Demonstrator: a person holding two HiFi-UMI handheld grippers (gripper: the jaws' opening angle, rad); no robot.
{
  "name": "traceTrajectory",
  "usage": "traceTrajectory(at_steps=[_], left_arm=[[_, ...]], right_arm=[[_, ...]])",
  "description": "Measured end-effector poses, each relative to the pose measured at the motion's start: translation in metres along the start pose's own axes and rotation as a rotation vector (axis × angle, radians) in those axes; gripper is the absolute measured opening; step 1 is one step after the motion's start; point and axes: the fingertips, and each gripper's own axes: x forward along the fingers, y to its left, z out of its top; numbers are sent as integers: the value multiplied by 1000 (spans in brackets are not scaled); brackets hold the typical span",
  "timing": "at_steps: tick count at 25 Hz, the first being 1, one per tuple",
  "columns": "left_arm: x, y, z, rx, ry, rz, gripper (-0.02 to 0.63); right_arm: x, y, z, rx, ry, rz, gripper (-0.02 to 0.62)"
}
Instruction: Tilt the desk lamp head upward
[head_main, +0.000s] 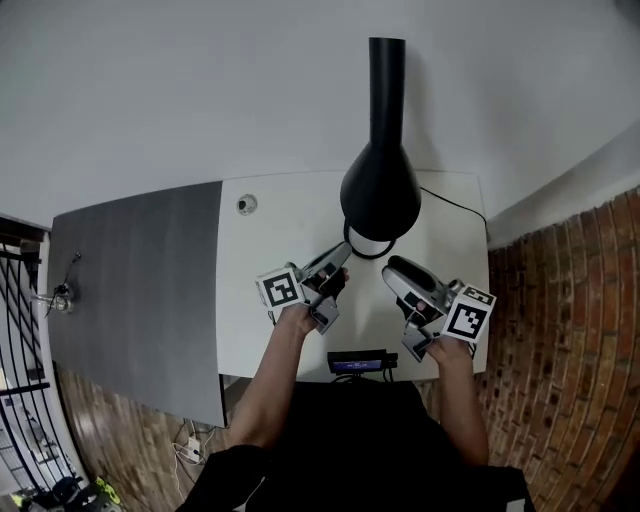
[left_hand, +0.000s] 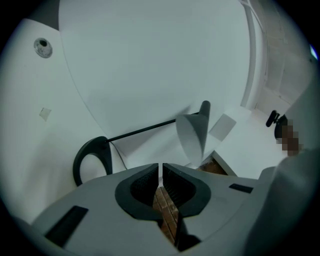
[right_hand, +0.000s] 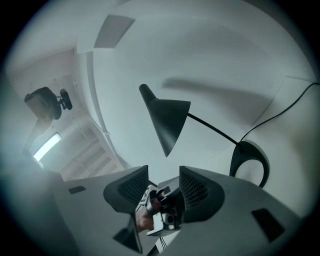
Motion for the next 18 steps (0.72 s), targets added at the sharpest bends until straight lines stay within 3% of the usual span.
traceTrajectory(at_steps=[9, 18], left_arm=[[19, 109, -36, -160, 57, 161, 32], [30, 143, -60, -219, 105, 255, 20]], right_arm=[[16, 5, -10, 3, 22, -11, 176], [21, 3, -15, -8, 36, -15, 176]])
